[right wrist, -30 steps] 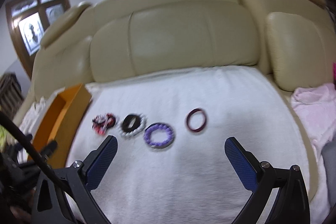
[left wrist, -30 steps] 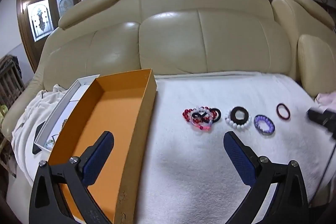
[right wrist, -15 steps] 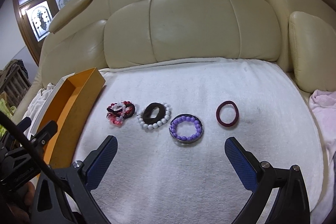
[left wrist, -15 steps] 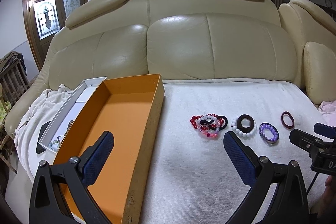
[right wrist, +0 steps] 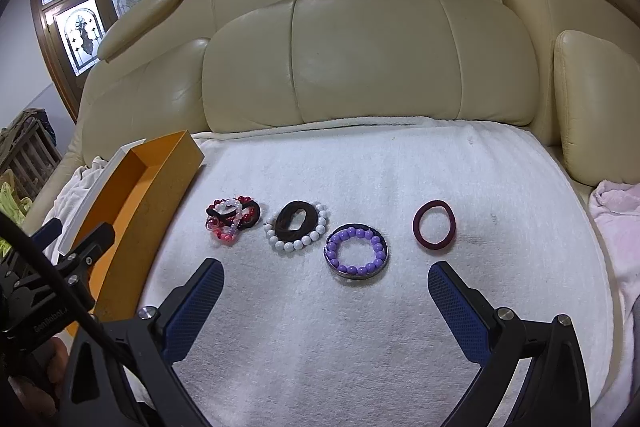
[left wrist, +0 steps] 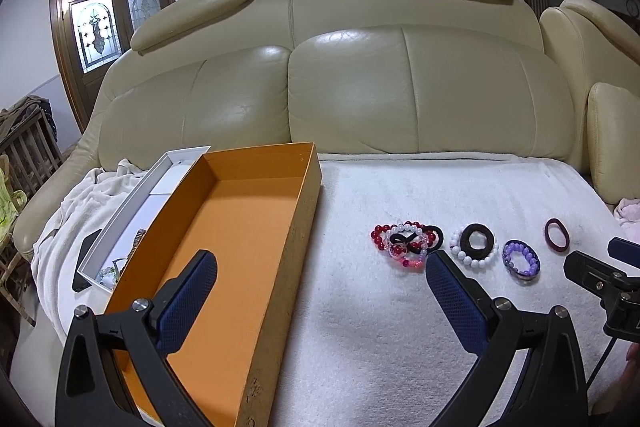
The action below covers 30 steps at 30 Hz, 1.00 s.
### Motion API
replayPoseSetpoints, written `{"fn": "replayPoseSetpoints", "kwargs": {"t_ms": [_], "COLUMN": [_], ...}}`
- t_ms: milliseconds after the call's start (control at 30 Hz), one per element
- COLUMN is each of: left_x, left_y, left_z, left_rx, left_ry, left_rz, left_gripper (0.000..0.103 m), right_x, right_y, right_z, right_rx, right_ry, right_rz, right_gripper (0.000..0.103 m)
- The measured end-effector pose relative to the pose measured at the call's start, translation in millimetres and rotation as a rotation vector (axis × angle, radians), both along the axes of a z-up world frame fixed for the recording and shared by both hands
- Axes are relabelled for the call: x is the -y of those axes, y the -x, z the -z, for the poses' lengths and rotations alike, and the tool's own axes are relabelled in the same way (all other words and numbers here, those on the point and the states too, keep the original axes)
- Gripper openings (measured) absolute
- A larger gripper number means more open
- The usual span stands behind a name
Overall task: Organize jewelry
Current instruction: 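Move both grippers toward the row of bracelets on the towel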
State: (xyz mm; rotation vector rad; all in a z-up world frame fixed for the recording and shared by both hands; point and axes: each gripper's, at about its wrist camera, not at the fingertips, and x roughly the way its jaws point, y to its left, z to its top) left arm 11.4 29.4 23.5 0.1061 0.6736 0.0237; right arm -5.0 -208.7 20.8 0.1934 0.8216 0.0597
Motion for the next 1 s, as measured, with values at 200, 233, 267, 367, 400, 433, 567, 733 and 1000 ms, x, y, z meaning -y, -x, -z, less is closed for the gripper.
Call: {"fn": "replayPoseSetpoints", "kwargs": {"t_ms": [200, 233, 267, 367, 400, 433, 567, 733, 1000], "left_x": [0.7, 0.9, 0.8, 1.5, 2.1, 2.6, 5.7, 8.0, 10.2], "left_y": [-0.3, -0.4, -0.9, -2.4, -2.5, -2.8, -5.8, -13.4, -27.5], "left_z": [0.8, 0.9, 1.0, 2.6, 3.2, 3.9, 7.0, 14.1, 24.3], "left_rx": [0.009, 0.009, 0.008, 0.001, 0.001, 0.000, -0.014, -0.049, -0.122], "left_ry": [0.009, 0.007, 0.007, 0.014, 0.014, 0.014, 0.007, 0.022, 0.016], "left_rz": [0.005, 0.005, 0.004, 0.005, 0.006, 0.006, 0.020, 0.060, 0.093], "left_gripper": [0.103, 0.103, 0.103, 0.103, 0.103, 0.103, 0.103, 0.103, 0.103], "right_x": [4.0, 4.2, 4.7, 7.2, 8.6, 9.6, 18.3, 34.5, 52.4], "right_y": [-0.7, -0.9, -1.0, -0.5, -0.1, 0.2, 1.0, -1.6, -17.8], "right_z": [-1.0, -1.0, -1.2, -1.5, -1.3, -1.2, 2.1, 15.2, 46.7], "right_rx": [0.002, 0.002, 0.002, 0.001, 0.001, 0.000, -0.009, -0.053, -0.173], "right_ry": [-0.006, -0.007, -0.008, -0.008, -0.007, -0.006, -0.012, -0.039, -0.161], "right_rz": [0.002, 0.002, 0.003, 0.004, 0.006, 0.007, 0.019, 0.018, -0.007], "right_gripper": [0.103, 0.103, 0.103, 0.103, 0.103, 0.103, 0.103, 0.103, 0.091]}}
